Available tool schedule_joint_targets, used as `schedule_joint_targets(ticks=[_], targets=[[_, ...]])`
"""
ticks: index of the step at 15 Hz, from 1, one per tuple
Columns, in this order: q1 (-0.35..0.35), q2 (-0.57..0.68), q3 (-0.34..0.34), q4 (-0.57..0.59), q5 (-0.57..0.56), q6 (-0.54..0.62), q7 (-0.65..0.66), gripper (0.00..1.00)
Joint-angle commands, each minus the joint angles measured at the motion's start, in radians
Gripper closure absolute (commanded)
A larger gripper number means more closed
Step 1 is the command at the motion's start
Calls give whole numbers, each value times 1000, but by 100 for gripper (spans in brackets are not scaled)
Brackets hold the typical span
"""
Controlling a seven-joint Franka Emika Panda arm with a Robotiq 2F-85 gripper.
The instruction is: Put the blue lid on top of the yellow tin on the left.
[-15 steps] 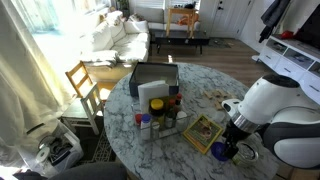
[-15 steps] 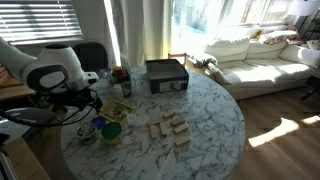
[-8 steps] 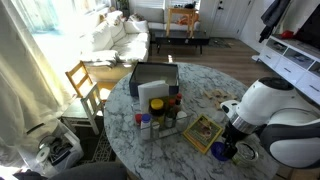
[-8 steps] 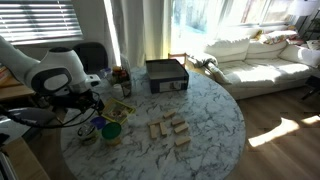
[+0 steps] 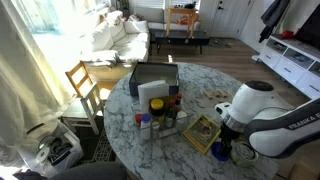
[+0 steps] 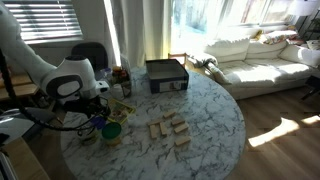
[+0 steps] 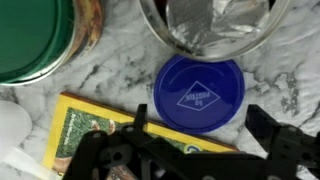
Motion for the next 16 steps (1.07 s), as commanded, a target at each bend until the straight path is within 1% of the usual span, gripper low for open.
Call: schedule_joint_targets(ticks=[1, 3, 6, 9, 10, 11, 12, 13, 15, 16], targets=[[-79, 85, 68, 53, 49, -6, -75, 0], [-98, 111, 70, 65, 15, -13, -66, 0], [-107, 147, 60, 74, -30, 16, -38, 0], [-123, 161, 81, 78, -23, 19, -47, 0], [-127, 163, 85, 78, -21, 18, -49, 7], [-130, 165, 90, 78, -20, 14, -51, 27], [-136, 166, 97, 78, -14, 9, -54, 34], [-135, 160, 92, 79, -22, 0, -43, 9], [-146, 144, 98, 79, -20, -10, -53, 5], [-151, 139, 104, 79, -15, -16, -59, 0]])
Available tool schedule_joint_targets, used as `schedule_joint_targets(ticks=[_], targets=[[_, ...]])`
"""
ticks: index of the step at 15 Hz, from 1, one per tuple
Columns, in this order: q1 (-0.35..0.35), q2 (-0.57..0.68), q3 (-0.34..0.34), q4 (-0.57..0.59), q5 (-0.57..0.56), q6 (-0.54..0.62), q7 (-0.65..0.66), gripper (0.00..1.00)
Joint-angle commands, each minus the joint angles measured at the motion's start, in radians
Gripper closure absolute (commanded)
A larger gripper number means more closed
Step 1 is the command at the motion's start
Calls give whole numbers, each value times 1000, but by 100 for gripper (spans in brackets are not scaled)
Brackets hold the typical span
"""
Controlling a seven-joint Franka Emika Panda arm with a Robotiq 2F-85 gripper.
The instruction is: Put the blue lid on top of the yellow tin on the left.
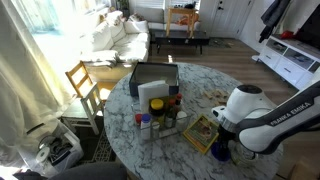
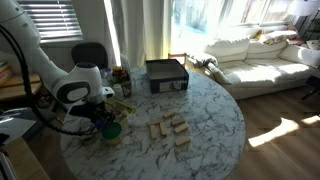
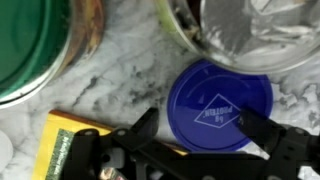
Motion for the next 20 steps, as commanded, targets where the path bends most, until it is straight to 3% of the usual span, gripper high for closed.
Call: schedule_joint_targets(ticks=[1, 13, 20], targets=[[-38, 12, 26, 14, -14, -27, -20, 0], [-90, -71, 99, -11, 68, -88, -141, 0], [-64, -84, 87, -44, 83, -78, -175, 0]])
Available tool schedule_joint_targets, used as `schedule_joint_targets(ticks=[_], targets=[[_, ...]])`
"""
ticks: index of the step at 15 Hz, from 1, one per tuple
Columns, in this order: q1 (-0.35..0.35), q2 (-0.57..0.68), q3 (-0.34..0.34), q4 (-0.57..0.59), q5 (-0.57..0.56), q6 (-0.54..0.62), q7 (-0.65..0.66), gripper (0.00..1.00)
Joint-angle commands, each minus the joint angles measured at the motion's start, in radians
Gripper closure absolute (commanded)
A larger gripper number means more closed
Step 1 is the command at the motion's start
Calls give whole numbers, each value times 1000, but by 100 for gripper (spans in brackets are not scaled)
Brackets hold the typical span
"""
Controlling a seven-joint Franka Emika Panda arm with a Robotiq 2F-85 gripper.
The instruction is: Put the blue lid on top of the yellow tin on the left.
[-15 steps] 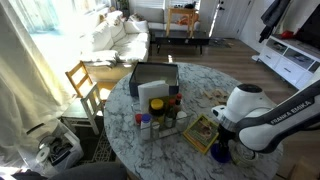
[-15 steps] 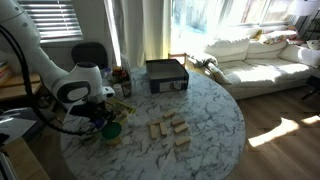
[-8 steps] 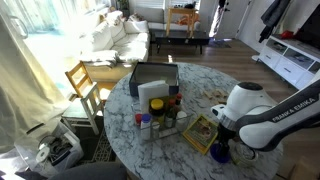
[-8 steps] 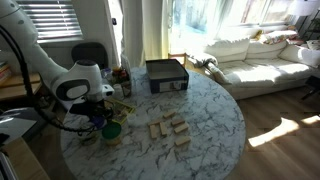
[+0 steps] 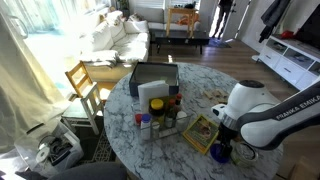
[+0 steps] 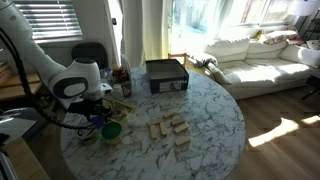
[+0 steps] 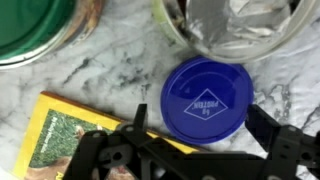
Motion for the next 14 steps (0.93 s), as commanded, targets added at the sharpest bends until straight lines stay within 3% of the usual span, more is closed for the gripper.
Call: schedule_joint_targets(ticks=[1, 8, 14], targets=[[1, -24, 12, -46, 50, 5, -49, 0], [2, -14, 33, -70, 107, 80, -82, 0], [30, -11, 16, -101, 57, 119, -33, 0]])
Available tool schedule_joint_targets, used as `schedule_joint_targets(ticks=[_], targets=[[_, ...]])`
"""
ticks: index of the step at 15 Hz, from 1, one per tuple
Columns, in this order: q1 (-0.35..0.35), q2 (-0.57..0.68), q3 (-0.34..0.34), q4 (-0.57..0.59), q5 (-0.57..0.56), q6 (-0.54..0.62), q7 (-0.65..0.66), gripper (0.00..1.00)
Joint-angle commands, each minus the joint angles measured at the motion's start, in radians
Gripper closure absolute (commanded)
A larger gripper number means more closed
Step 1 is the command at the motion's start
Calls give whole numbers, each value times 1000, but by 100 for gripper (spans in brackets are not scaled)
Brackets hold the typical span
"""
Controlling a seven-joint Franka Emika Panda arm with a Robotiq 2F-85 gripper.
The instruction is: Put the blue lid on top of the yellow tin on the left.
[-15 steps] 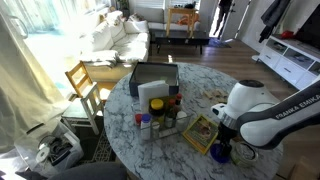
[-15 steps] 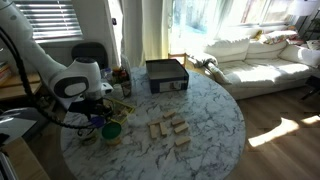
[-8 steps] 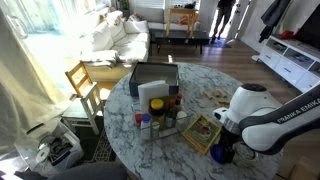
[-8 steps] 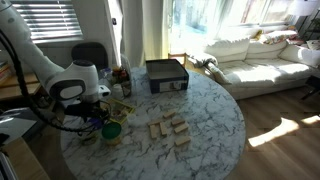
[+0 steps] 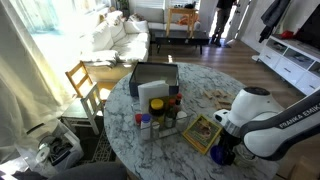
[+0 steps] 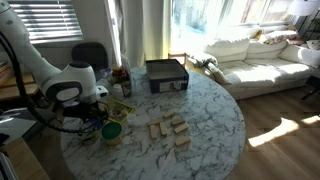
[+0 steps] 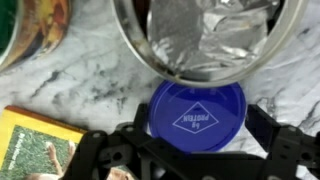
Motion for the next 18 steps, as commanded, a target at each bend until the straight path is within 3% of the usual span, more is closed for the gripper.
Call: schedule_joint_targets(ticks=[1, 7, 9, 11, 14, 18], targets=[[28, -11, -11, -49, -19, 60, 31, 0], [38, -4, -18, -68, -56, 101, 71, 0], [40, -2, -20, -68, -71, 98, 80, 7], [63, -5, -46, -75, -123, 103, 120, 7], [101, -6, -83, -86, -213, 110, 209, 0], [122, -5, -98, -88, -280, 101, 285, 0]])
